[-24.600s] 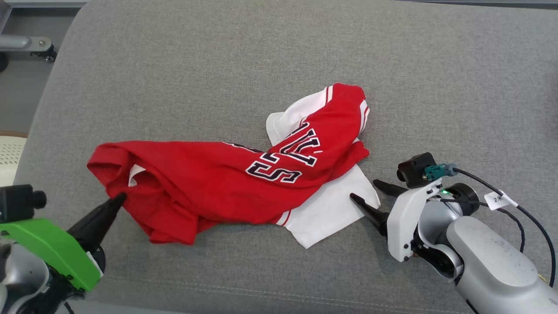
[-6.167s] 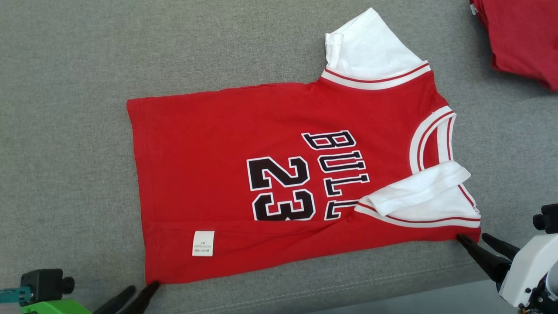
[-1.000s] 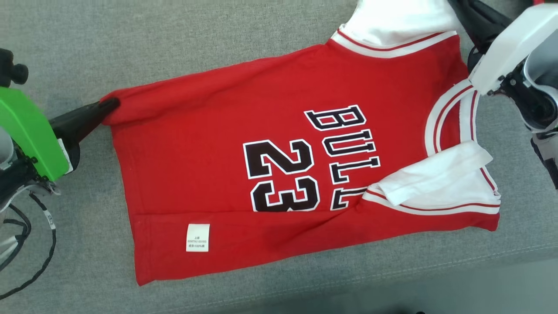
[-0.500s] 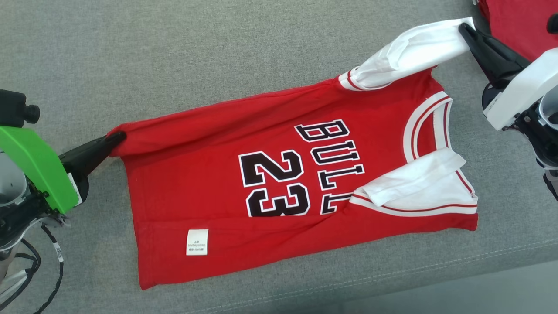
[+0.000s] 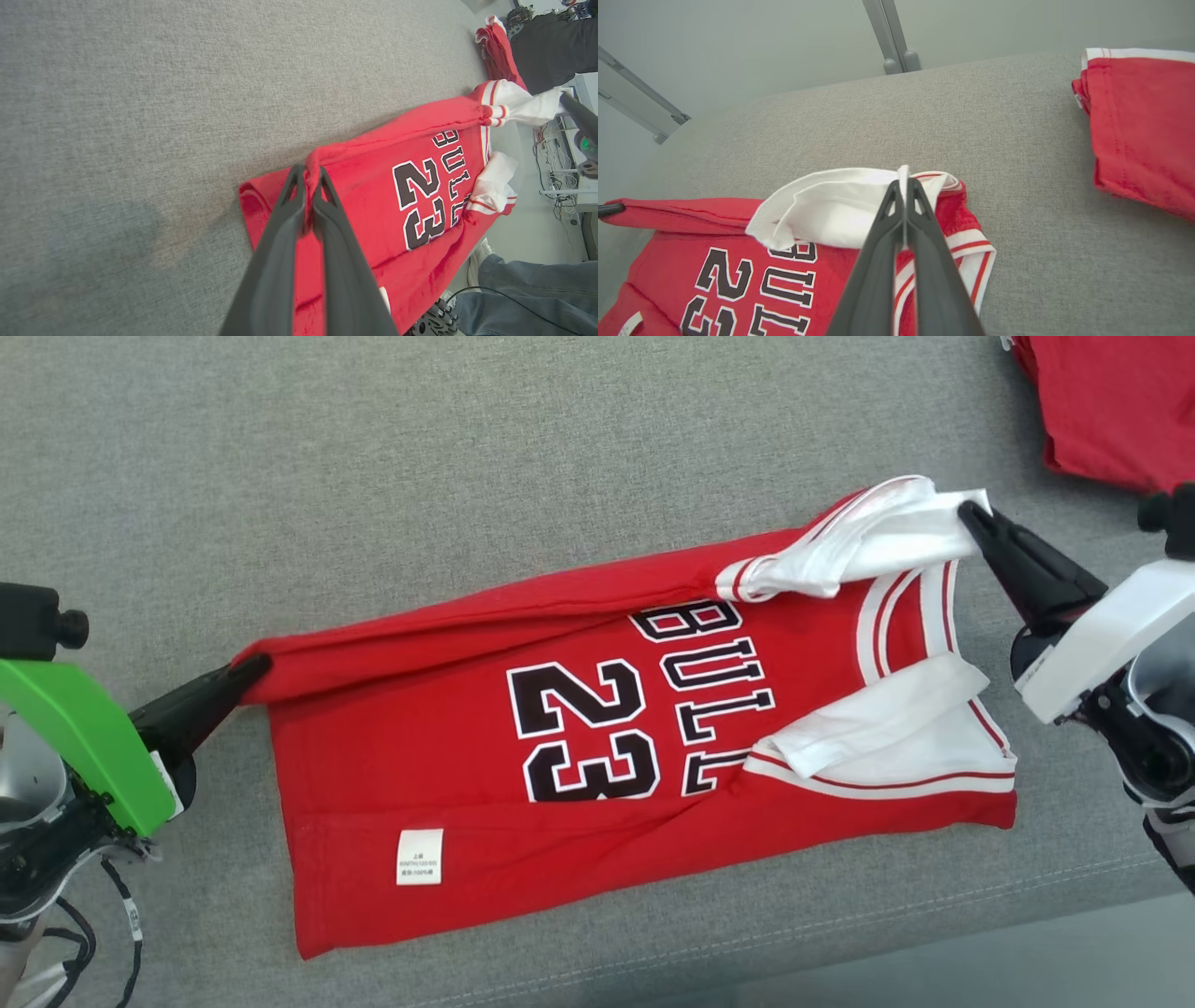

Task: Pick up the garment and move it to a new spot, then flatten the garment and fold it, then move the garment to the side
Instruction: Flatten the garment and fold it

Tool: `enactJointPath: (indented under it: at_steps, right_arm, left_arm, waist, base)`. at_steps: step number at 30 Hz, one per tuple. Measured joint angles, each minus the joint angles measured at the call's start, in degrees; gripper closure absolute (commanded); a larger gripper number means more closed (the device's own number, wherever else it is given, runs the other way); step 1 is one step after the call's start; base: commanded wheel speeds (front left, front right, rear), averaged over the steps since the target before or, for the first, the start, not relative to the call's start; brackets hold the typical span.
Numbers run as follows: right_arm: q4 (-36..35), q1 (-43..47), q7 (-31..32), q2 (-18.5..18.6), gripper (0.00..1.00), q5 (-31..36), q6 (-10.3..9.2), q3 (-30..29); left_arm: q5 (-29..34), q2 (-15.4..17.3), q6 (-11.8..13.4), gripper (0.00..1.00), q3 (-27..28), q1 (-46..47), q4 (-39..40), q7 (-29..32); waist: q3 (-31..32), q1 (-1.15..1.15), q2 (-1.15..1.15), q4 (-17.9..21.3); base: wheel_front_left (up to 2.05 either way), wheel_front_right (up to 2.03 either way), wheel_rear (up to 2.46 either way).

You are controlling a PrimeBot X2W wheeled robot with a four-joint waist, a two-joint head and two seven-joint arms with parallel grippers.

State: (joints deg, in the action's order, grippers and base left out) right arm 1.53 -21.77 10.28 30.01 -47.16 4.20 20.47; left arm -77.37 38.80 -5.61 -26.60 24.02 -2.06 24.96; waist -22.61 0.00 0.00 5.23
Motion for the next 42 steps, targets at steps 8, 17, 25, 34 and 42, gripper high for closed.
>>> enactJointPath:
  at_steps: [8, 17, 25, 34, 42]
  right_arm:
    - [-2.86, 6.47, -1.03, 0.59, 1.00, -1.30, -1.86, -1.01]
    - [-4.99, 10.96, -1.24, 2.03, 1.00, -1.24, -3.38, -1.19]
    - [-6.50, 13.60, -1.14, 2.69, 1.00, -1.13, -4.15, -0.87]
    - [-7.72, 15.33, -0.57, 3.34, 1.00, -1.22, -4.81, -0.69]
    - [-8.27, 16.01, 0.90, 3.97, 1.00, -1.31, -5.35, -0.65]
  left_arm:
    - [0.48, 0.32, -0.22, 1.00, 0.01, -3.76, 1.14, -2.41]
    - [0.48, -0.01, -0.43, 1.00, -0.27, -7.14, 2.32, -4.42]
    - [2.75, 0.03, -0.45, 1.00, -1.31, -8.37, 3.09, -5.72]
    - [3.63, 0.03, -0.52, 1.00, -2.10, -9.96, 3.91, -6.36]
    - [5.12, 0.37, -0.58, 1.00, -3.22, -10.04, 4.38, -6.43]
  waist:
    - [0.64, 0.00, 0.00, 0.32]
    - [0.66, 0.00, 0.00, 0.00]
    - [0.50, 0.00, 0.00, -0.45]
    - [0.35, 0.00, 0.00, -0.69]
    - [0.39, 0.00, 0.00, -0.73]
  base:
    - [0.00, 0.00, 0.00]
    - [0.00, 0.00, 0.00]
    - [0.00, 0.00, 0.00]
    - [0.00, 0.00, 0.00]
    - [0.00, 0.00, 0.00]
